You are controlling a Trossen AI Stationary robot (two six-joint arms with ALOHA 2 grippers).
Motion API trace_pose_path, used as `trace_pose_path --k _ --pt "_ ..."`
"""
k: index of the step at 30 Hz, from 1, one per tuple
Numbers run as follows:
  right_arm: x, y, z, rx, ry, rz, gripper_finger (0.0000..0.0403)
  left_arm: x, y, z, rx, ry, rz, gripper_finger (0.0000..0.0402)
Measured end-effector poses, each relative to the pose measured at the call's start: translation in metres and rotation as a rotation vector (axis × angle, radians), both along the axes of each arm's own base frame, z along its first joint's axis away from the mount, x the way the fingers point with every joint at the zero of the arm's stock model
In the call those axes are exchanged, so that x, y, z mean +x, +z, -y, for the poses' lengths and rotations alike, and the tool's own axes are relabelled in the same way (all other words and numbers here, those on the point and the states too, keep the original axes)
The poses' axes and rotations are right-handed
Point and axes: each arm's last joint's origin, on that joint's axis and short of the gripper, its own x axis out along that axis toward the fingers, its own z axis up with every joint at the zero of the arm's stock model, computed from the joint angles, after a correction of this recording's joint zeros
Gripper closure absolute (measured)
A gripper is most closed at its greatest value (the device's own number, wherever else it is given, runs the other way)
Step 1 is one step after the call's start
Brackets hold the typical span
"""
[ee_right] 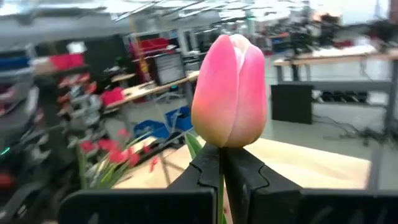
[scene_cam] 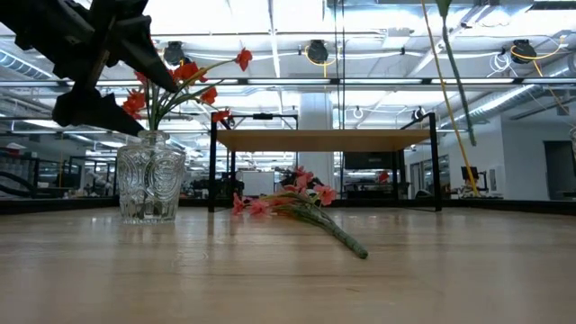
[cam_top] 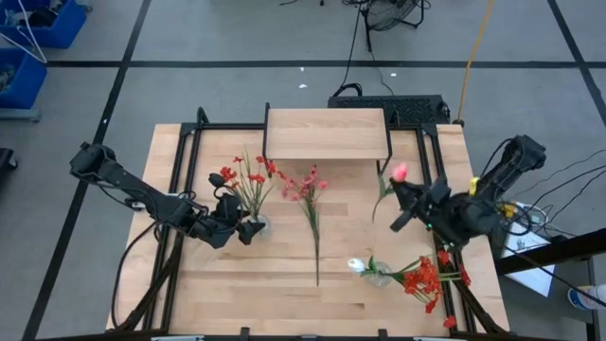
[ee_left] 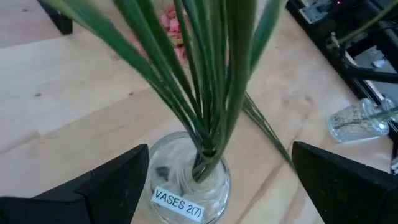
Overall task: Pick and place flowers into a vace then onto a shelf
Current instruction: Put the pink flower into the right transparent vase
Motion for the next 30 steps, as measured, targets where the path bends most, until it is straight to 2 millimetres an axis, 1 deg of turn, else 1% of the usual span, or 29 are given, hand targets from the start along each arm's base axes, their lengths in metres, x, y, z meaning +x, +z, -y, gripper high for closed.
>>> trace_pose_path --k 2,4,5,7,10,13,19,25,28,30 --pt "-0.002 0.009 0.002 0.002 -0.002 0.0 0.0403 0.001 0.001 0.0 -0.005 0.0 0.009 0.0002" --pt "-0.006 0.016 0.001 -0.029 0.012 -0.035 0.0403 0.001 0.001 0.0 -0.004 -0.002 0.012 0.0002" --pt "-0.008 0.018 0.001 -0.042 0.017 -0.048 0.0403 0.001 0.001 0.0 -0.004 -0.002 0.012 0.0002" --pt "-0.01 0.02 0.003 -0.014 0.022 -0.016 0.0403 0.001 0.001 0.001 -0.007 -0.001 0.016 0.0002" --pt "-0.01 0.017 0.0 -0.057 0.035 -0.063 0.0403 0.001 0.001 0.0 -0.006 0.0 0.015 0.0002" --pt "-0.011 0.01 -0.003 -0.041 0.049 -0.043 0.0403 0.001 0.001 0.0 -0.003 0.003 0.017 0.0002" --pt "-0.02 0.001 -0.011 -0.027 0.115 -0.028 0.0403 0.001 0.001 0.0 -0.004 0.004 0.017 0.0002" --pt "-0.03 0.003 -0.018 -0.015 0.188 -0.014 0.0403 0.001 0.001 -0.001 -0.002 0.011 0.018 0.0002" --pt "-0.039 0.006 -0.02 0.022 0.237 0.016 0.0403 0.003 0.001 -0.003 -0.003 0.025 0.019 0.0002" --pt "-0.044 0.007 -0.023 0.002 0.272 0.0 0.0403 0.004 0.002 -0.006 -0.005 0.036 0.022 0.0002"
